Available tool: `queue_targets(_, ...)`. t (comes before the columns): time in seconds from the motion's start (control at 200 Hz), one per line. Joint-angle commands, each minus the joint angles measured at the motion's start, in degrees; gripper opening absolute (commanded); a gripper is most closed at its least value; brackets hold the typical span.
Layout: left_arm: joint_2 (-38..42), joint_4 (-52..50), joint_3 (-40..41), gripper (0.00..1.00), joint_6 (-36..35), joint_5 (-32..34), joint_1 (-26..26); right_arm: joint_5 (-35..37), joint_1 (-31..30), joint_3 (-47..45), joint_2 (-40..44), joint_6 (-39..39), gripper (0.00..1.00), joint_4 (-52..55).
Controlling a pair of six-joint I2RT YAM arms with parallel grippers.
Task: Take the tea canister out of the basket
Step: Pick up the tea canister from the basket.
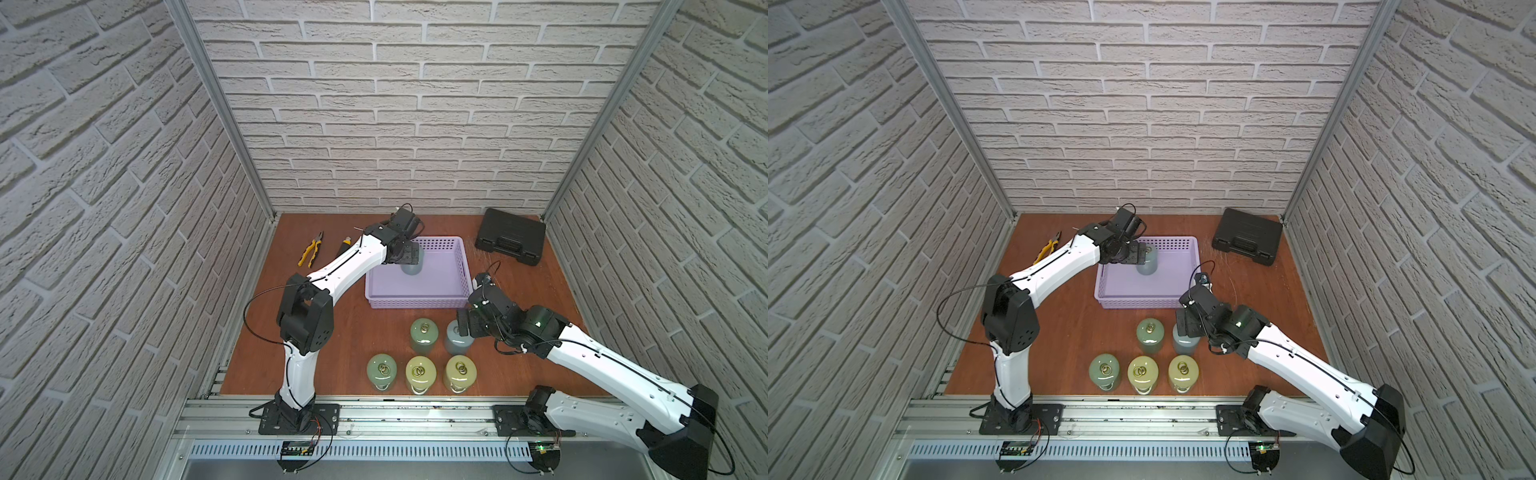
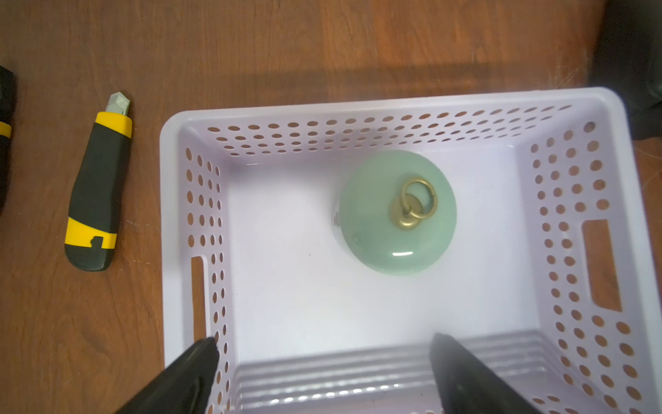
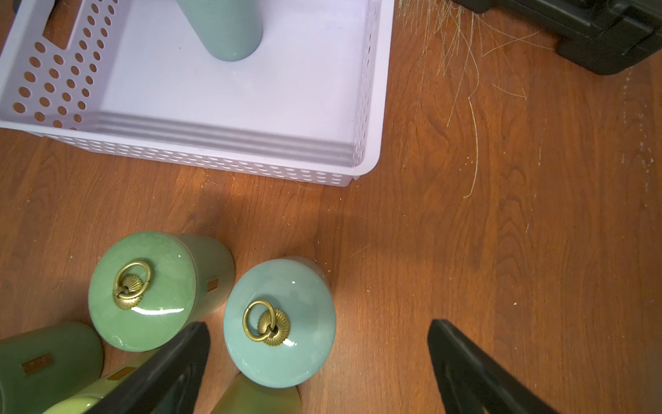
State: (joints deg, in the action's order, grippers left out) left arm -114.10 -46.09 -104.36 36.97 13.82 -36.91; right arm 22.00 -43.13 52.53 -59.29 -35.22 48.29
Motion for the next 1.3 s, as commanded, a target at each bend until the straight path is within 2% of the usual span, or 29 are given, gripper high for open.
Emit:
queue_targets(0.0,-1.8,-1.3,-2.63,0.98,0.73,1.27,-0.1,2.01,-0.24,0.82,1.43,-0.47,1.0,0.66)
queue_targets(0.56,-12.65,-0.93,-13.33,0.98,-3.15,-4.41,-0.21,2.48,-0.2,0.0,2.34,-1.07,1.0,1.5)
queue_targets(1.295,-21.27,-1.42,-20.8,0.98,-7.79,-7.17,0.34,3.07,-0.17,0.28,1.07,-0.28,1.0,0.84)
